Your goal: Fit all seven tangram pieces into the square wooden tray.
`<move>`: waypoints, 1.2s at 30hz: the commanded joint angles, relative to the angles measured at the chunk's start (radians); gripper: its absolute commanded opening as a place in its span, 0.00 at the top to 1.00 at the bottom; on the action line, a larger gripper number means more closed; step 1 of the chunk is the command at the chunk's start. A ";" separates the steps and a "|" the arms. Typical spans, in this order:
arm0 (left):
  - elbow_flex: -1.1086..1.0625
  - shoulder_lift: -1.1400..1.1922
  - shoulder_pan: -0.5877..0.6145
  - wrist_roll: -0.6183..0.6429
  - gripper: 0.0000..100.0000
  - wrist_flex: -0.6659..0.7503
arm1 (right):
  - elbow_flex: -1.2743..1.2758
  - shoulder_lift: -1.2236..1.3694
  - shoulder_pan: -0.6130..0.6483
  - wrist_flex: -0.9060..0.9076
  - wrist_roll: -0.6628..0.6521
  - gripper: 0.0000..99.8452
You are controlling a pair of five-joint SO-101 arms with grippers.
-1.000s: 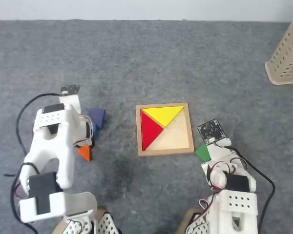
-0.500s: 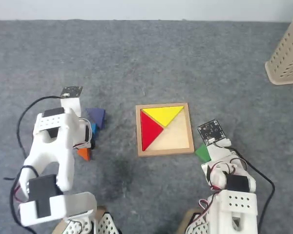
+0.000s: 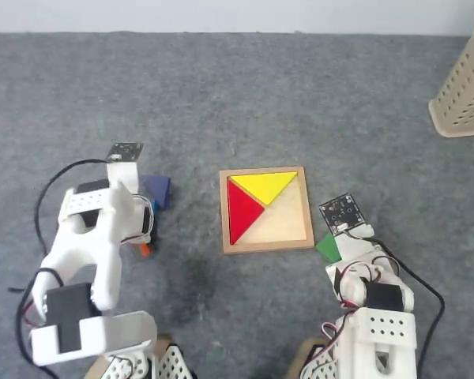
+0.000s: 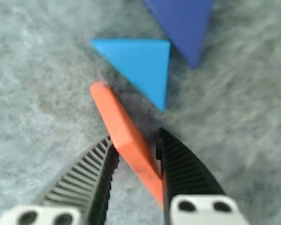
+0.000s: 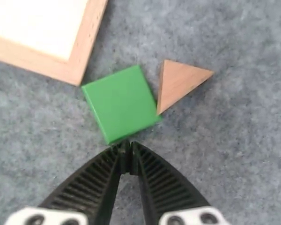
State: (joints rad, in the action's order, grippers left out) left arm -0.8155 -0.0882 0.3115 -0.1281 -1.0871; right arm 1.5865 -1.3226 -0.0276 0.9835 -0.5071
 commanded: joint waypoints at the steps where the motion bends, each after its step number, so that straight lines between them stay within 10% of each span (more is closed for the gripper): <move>1: 0.111 -0.031 -0.018 -0.015 0.86 -0.114 | -0.008 -0.027 -0.012 0.015 -0.018 0.99; 12: 0.288 -0.021 -0.048 -0.051 0.75 -0.227 | -0.006 -0.027 -0.012 0.015 -0.018 0.99; 36: -0.059 -0.021 -0.009 0.002 0.77 0.074 | -0.006 -0.027 -0.012 0.015 -0.018 0.99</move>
State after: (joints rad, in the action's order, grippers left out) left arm -0.8707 -0.0882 0.2931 -0.1358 -1.0303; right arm 1.5865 -1.3226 -0.0276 0.9835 -0.5071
